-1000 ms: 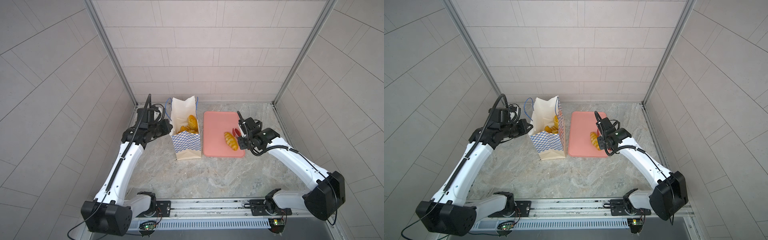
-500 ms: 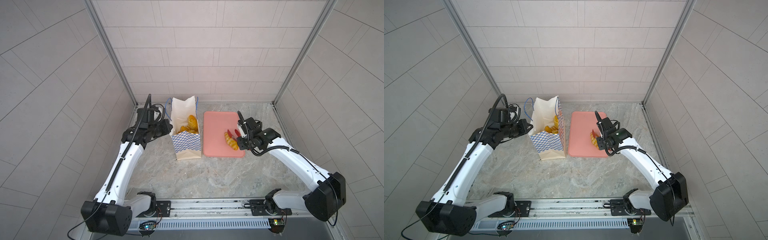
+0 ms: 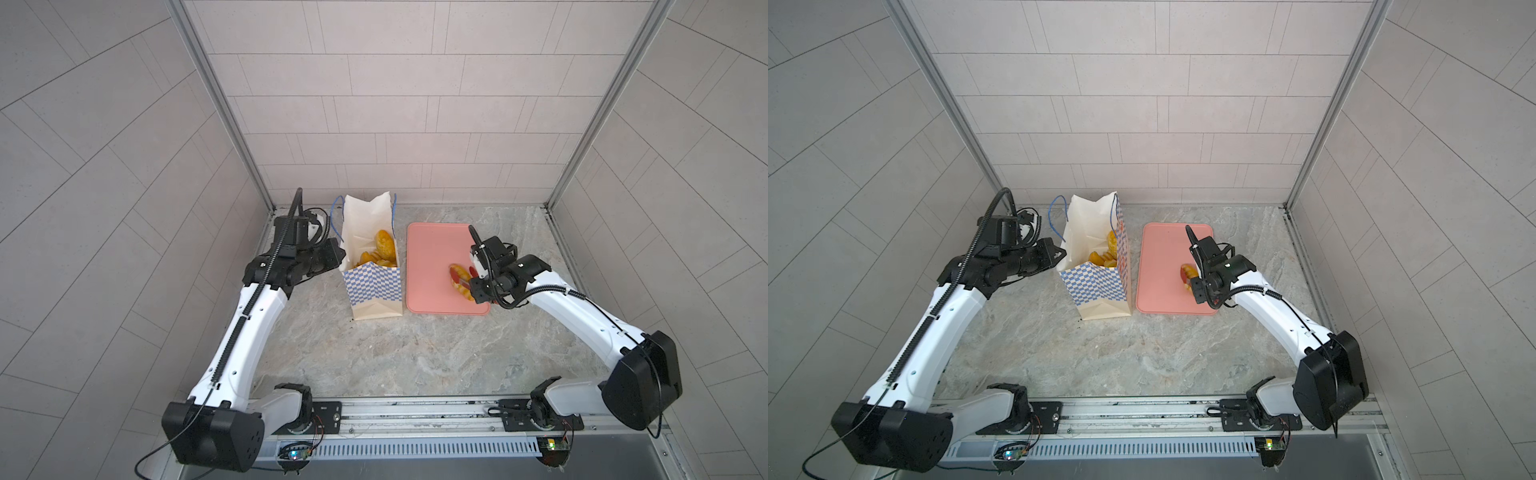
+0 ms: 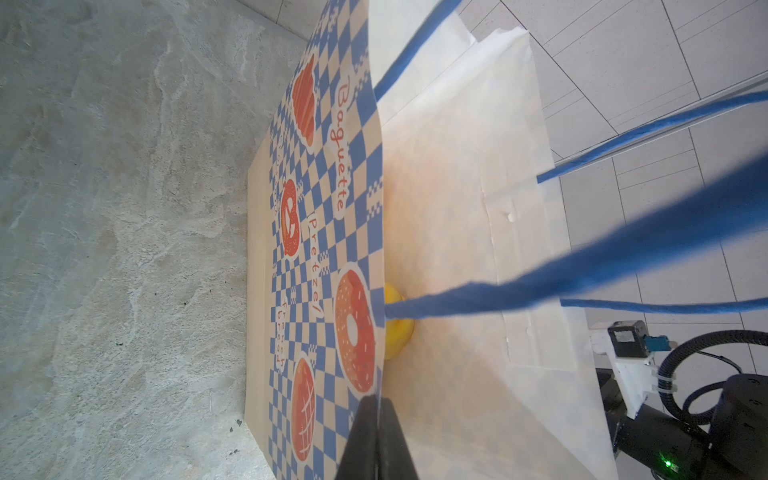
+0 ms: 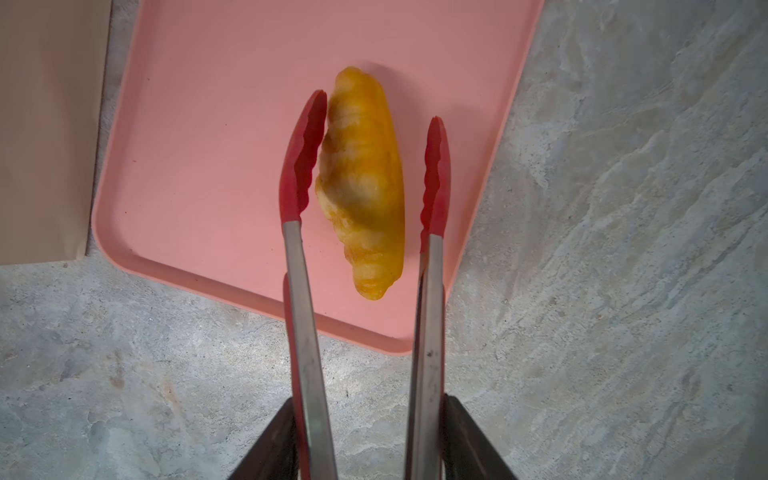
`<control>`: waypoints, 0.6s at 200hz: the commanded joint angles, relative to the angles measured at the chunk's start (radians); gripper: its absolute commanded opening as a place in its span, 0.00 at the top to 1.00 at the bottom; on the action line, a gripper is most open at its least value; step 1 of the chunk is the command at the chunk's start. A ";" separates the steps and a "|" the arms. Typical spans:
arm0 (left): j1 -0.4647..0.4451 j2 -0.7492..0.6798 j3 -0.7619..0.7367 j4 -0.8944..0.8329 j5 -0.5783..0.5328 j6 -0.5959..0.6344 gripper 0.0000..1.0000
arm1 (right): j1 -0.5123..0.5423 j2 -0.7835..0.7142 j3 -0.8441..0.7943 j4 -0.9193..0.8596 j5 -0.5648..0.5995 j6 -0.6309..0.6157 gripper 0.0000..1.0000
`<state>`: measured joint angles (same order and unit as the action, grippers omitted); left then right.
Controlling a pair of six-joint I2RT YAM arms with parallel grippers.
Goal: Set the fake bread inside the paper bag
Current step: 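Lower the right tongs onto the flat orange bun and close on it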
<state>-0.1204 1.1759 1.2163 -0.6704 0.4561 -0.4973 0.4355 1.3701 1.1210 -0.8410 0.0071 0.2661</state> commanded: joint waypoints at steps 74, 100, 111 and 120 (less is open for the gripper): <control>-0.005 -0.014 0.001 0.003 0.009 0.013 1.00 | -0.004 0.048 0.048 -0.058 0.017 0.019 0.59; -0.005 -0.010 0.002 0.004 0.010 0.013 1.00 | -0.004 0.024 0.064 -0.074 0.022 0.019 0.63; -0.004 -0.011 0.004 0.005 0.009 0.013 1.00 | -0.003 0.013 0.073 -0.083 0.024 0.019 0.64; -0.004 -0.011 0.004 0.005 0.010 0.013 1.00 | -0.003 0.004 0.081 -0.089 0.024 0.020 0.64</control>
<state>-0.1204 1.1759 1.2163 -0.6704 0.4561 -0.4969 0.4355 1.4269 1.1587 -0.8917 0.0071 0.2741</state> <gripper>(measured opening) 0.060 0.368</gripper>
